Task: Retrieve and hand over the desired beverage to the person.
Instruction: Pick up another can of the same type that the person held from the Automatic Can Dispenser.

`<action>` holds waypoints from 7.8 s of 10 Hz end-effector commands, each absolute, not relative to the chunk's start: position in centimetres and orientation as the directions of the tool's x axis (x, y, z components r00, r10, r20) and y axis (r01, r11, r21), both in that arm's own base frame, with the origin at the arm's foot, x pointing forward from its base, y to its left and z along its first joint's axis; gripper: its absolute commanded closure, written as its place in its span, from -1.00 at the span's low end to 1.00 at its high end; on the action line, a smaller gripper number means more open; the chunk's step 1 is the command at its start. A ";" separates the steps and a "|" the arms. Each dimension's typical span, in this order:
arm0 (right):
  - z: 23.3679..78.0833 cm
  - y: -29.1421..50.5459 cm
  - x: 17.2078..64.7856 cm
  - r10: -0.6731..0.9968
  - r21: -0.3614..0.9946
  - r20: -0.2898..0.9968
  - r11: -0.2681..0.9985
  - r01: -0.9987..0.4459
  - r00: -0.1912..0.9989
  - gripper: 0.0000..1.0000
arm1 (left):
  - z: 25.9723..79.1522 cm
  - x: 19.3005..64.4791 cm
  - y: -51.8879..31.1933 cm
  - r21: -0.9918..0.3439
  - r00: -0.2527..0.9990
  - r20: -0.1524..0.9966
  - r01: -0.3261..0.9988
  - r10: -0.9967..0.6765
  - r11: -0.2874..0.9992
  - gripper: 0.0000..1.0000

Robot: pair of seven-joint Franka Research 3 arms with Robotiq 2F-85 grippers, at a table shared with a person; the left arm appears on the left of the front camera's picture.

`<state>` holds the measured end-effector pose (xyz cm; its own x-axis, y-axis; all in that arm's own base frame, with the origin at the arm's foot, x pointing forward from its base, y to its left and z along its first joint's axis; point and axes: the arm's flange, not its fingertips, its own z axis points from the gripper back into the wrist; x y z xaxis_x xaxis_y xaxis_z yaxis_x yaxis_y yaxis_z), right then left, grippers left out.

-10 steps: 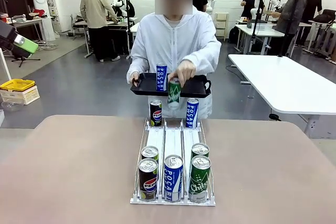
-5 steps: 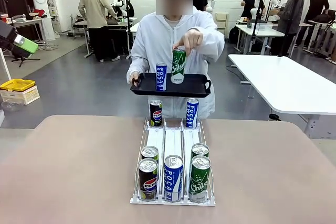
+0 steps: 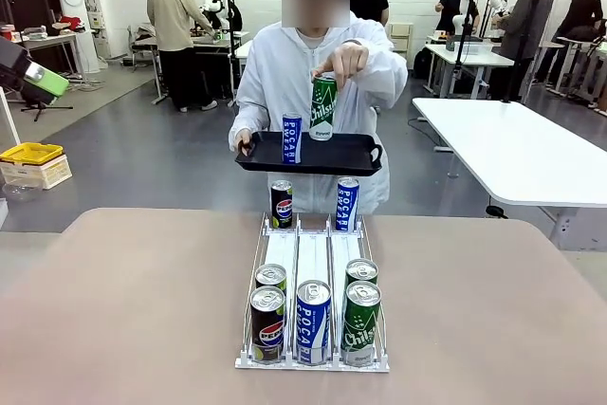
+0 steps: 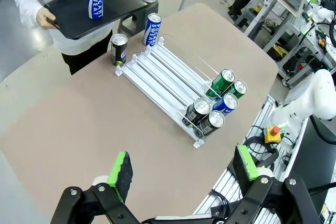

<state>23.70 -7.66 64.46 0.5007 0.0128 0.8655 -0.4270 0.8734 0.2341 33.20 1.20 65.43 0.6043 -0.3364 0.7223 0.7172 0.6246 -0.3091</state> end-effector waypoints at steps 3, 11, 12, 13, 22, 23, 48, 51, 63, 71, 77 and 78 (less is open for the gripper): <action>64.4 -7.5 23.9 0.012 0.245 0.867 0.860 -0.448 0.498 -1.00 | 65.4 33.3 1.3 -0.308 0.590 0.732 0.732 -0.340 0.608 -1.00; 64.4 -7.5 23.9 0.012 0.245 0.867 0.860 -0.448 0.498 -1.00 | 65.4 33.3 1.3 -0.308 0.590 0.732 0.732 -0.340 0.608 -1.00; 64.4 -7.5 23.9 0.012 0.245 0.867 0.860 -0.448 0.498 -1.00 | 65.4 33.3 1.3 -0.308 0.590 0.732 0.732 -0.340 0.608 -1.00; 64.4 -7.5 23.9 0.012 0.245 0.867 0.860 -0.448 0.498 -1.00 | 65.4 33.3 1.3 -0.308 0.590 0.732 0.732 -0.340 0.608 -1.00; 59.8 6.8 26.7 0.315 0.061 0.360 0.931 -0.359 0.878 -1.00 | 65.4 33.3 1.3 -0.308 0.590 0.732 0.732 -0.340 0.608 -1.00; 58.2 10.3 28.3 0.242 0.080 0.309 0.957 -0.279 0.920 -1.00 | 65.4 33.3 1.3 -0.308 0.590 0.732 0.732 -0.340 0.608 -1.00; 47.8 29.9 33.7 0.090 0.022 0.115 0.995 -0.093 0.989 -1.00 | 65.4 33.3 1.3 -0.308 0.590 0.732 0.732 -0.340 0.608 -1.00; 46.0 31.0 34.4 0.117 0.000 0.091 0.993 -0.117 0.989 -1.00 | 65.4 33.3 1.3 -0.308 0.590 0.732 0.732 -0.340 0.608 -1.00; 41.7 31.4 33.8 0.050 -0.015 0.048 0.999 -0.049 0.998 -1.00 | 65.4 33.3 1.3 -0.308 0.590 0.732 0.732 -0.340 0.608 -1.00; 41.0 30.0 32.6 0.002 0.010 0.042 1.000 -0.003 0.999 -1.00 | 65.4 33.3 1.3 -0.308 0.590 0.732 0.732 -0.340 0.608 -1.00; 40.7 30.0 33.0 0.018 0.058 0.063 0.998 -0.022 0.998 -1.00 | 65.4 33.3 1.3 -0.308 0.590 0.732 0.732 -0.340 0.608 -1.00; 40.7 30.0 33.0 0.022 0.060 0.064 0.998 -0.026 0.998 -1.00 | 65.4 33.3 1.3 -0.308 0.590 0.732 0.732 -0.340 0.608 -1.00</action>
<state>33.38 30.17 41.03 0.9976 0.0186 0.0664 -0.0202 0.9995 0.0232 33.22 1.07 65.44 0.6065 -0.3380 0.7197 0.7153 0.6273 -0.3081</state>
